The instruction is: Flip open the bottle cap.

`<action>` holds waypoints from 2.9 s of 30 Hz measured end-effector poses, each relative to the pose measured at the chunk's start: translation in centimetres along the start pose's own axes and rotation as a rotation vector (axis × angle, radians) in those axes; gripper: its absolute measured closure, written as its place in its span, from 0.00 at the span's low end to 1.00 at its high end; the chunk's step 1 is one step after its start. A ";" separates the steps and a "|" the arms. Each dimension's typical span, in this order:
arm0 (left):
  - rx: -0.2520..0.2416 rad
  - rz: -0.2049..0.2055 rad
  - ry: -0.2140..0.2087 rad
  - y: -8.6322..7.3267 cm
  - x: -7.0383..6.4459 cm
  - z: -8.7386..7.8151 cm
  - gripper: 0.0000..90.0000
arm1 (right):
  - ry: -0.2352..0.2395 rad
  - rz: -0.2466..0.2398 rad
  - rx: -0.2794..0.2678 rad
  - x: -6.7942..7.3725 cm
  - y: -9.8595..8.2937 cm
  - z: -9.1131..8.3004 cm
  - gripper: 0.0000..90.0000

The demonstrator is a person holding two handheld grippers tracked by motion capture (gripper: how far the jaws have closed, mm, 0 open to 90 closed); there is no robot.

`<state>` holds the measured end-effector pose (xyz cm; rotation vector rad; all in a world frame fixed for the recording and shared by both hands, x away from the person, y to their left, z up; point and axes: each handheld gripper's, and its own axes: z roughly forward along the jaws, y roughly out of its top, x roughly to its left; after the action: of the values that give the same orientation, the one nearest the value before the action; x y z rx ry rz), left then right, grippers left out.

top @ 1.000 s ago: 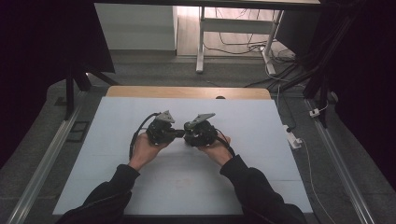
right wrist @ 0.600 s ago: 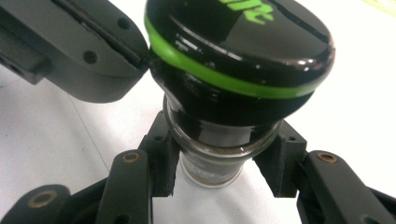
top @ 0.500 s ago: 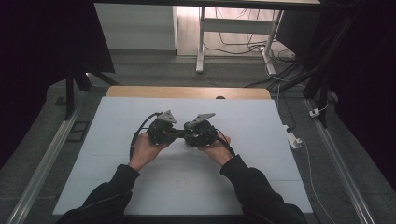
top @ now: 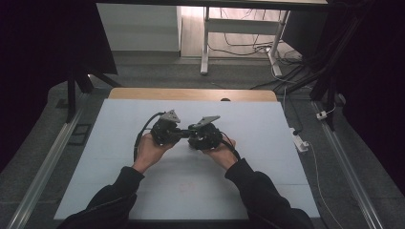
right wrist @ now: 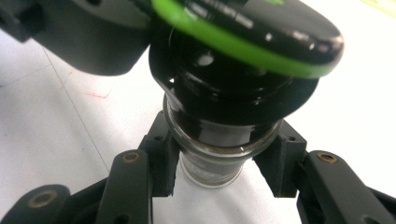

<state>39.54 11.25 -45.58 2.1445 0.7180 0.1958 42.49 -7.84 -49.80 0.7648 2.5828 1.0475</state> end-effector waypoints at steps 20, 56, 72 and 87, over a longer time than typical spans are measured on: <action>-0.036 -0.039 0.005 0.8 1.1 -0.3 0.99 | 0.000 -0.007 0.003 -0.1 0.0 0.0 0.58; -0.033 -0.059 0.029 0.0 0.9 -2.6 0.80 | -0.006 0.007 -0.031 0.0 0.1 -1.0 0.37; -0.025 -0.104 0.010 -2.0 -0.1 -5.0 0.42 | 0.048 0.056 -0.039 0.5 -0.8 -3.4 0.23; 0.022 -0.153 -0.010 -4.7 -1.7 -6.4 0.14 | 0.125 0.044 -0.003 2.1 -1.7 -5.2 0.10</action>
<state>33.71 16.91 -44.95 2.0988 0.8779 0.0961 37.93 -10.67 -47.33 0.7829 2.6789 1.1460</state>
